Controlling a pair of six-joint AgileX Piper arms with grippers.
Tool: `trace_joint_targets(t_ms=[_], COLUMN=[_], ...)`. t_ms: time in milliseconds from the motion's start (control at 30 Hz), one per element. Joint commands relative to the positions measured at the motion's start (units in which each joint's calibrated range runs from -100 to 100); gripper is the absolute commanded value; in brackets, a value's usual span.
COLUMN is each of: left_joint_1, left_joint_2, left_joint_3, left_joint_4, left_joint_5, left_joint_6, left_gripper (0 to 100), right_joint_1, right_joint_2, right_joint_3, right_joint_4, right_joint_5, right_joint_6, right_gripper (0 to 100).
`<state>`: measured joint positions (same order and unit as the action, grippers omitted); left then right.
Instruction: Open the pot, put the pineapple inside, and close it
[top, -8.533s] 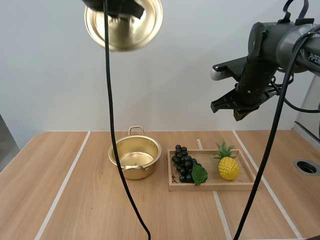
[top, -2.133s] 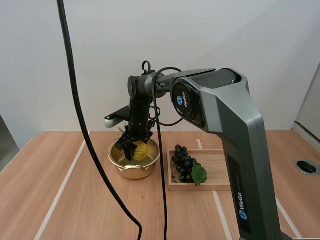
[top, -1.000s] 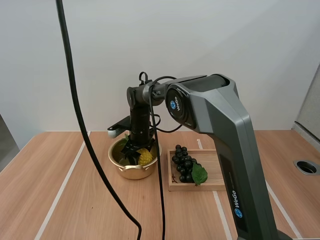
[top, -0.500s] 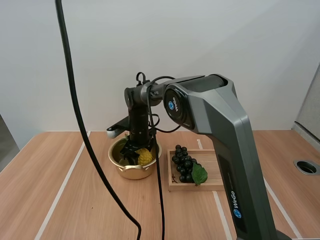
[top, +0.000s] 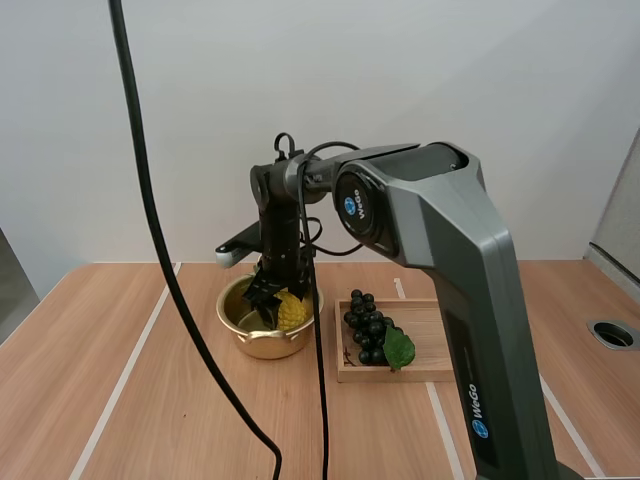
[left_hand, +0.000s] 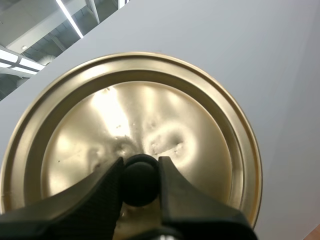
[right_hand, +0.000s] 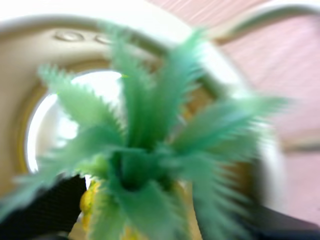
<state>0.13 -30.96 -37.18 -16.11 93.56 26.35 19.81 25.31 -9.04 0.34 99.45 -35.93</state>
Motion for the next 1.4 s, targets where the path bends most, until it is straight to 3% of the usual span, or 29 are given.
trace_joint_targets(t_ms=[0, 533, 967, 1100, 1367], left_joint_1=[0.06, 0.06, 0.06, 0.06, 0.06], left_joint_2=[-0.1, -0.1, -0.1, 0.1, 0.1], left_joint_3=[-0.4, -0.4, -0.4, -0.4, -0.4], left_joint_4=[0.5, 2.2, 2.2, 2.2, 2.1], left_joint_5=[-1.0, -0.8, -0.8, -0.8, -1.5], left_joint_6=[0.0, -0.1, -0.1, -0.1, -1.0], left_gripper=[0, 0, 0, 0, 0], right_joint_1=[-0.3, -0.3, -0.6, -2.4, -9.9], right_joint_2=[-3.9, -15.5, -33.1, -39.8, -50.1], right_joint_3=[-0.3, -0.3, -0.3, -0.3, -0.3], right_joint_4=[-1.1, -1.0, -1.2, -1.5, -1.5], right_joint_5=[0.6, 0.6, 0.6, 0.6, -0.3], right_joint_6=[-0.8, -2.3, -2.0, -1.5, 4.6], right_gripper=[100, 100, 100, 100, 100])
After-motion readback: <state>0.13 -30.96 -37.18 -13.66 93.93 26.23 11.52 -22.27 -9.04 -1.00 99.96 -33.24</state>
